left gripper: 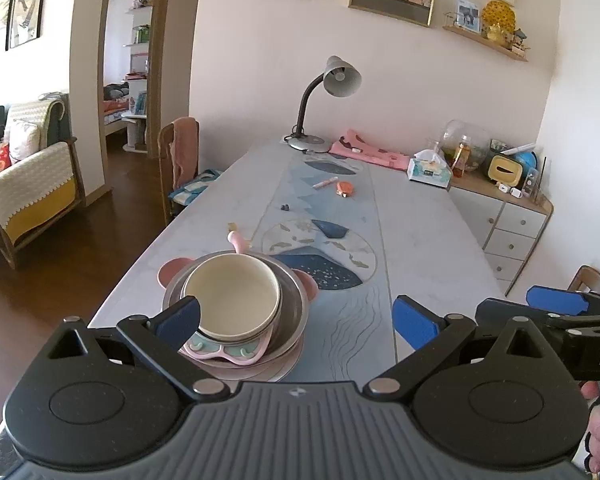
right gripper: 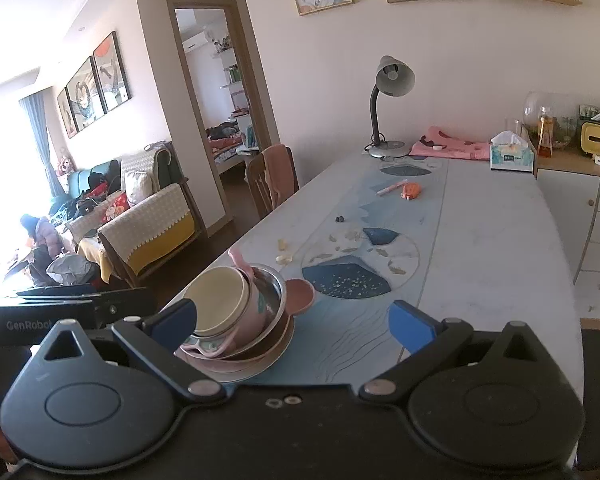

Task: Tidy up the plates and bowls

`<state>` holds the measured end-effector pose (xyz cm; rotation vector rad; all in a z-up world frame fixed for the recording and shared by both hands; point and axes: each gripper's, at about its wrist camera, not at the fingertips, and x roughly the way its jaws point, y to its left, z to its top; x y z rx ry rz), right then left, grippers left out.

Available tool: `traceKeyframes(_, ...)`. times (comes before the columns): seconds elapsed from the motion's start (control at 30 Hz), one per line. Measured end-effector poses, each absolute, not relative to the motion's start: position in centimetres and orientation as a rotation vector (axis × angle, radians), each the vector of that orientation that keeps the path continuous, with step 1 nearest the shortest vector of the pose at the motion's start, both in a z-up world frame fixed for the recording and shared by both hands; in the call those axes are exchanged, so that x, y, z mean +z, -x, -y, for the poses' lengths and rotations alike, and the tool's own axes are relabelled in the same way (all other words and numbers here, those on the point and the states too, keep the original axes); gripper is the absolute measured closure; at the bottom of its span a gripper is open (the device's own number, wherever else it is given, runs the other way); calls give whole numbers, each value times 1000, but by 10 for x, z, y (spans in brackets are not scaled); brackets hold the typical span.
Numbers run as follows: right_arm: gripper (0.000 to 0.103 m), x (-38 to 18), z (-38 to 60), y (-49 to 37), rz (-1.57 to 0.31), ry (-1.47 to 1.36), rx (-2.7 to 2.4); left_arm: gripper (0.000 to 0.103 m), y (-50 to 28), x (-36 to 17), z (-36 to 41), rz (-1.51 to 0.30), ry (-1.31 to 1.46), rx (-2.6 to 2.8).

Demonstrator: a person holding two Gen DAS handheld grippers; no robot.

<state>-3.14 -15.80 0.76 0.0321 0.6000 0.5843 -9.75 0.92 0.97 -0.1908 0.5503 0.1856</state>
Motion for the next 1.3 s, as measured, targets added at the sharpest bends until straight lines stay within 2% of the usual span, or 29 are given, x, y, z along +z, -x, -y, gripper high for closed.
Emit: traceKeyframes(1.3,0,14,198,63,-520,-66,542,0,125,20,39,-512,164,248)
